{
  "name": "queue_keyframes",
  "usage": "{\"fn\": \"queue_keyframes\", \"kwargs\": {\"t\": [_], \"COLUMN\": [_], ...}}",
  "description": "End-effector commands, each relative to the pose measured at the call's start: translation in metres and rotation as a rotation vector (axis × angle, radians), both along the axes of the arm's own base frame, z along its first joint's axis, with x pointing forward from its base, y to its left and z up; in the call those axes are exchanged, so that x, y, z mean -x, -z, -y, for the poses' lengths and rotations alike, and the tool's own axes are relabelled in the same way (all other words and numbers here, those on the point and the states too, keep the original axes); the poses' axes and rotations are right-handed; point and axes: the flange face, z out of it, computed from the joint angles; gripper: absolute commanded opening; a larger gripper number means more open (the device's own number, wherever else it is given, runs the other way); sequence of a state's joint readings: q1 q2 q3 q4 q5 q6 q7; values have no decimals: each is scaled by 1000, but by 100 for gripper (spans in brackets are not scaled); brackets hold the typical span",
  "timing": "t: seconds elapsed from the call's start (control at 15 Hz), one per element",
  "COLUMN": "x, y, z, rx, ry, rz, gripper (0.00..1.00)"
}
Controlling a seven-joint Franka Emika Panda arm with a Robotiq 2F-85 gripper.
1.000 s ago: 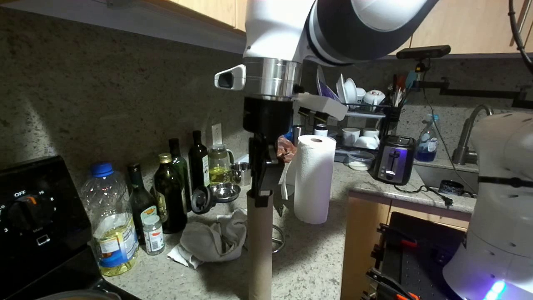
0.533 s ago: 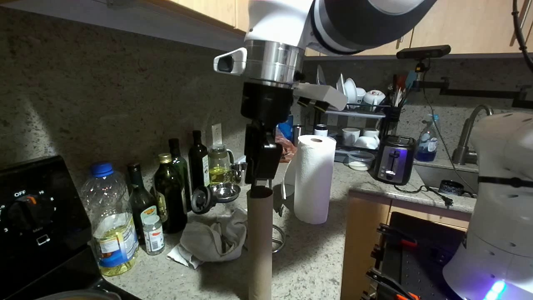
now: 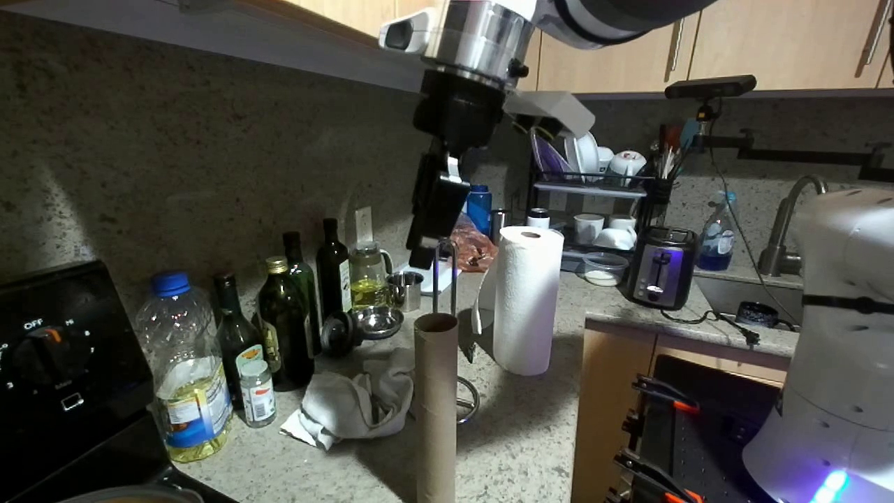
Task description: Replace the tissue paper core with the paper towel roll
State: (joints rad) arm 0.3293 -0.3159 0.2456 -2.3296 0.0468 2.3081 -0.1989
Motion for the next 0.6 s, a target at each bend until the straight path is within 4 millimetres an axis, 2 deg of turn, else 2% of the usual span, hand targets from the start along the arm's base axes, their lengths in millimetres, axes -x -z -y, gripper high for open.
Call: {"fn": "queue_keyframes", "kwargs": {"t": [0.0, 0.07, 0.2, 0.53], "x": [12, 14, 19, 29], "y": [-27, -35, -47, -68], "z": [31, 38, 53, 92], "rx": [-18, -19, -5, 30], "ry": [125, 158, 223, 385], "rz": [80, 95, 131, 197], "gripper": [39, 38, 44, 41]}}
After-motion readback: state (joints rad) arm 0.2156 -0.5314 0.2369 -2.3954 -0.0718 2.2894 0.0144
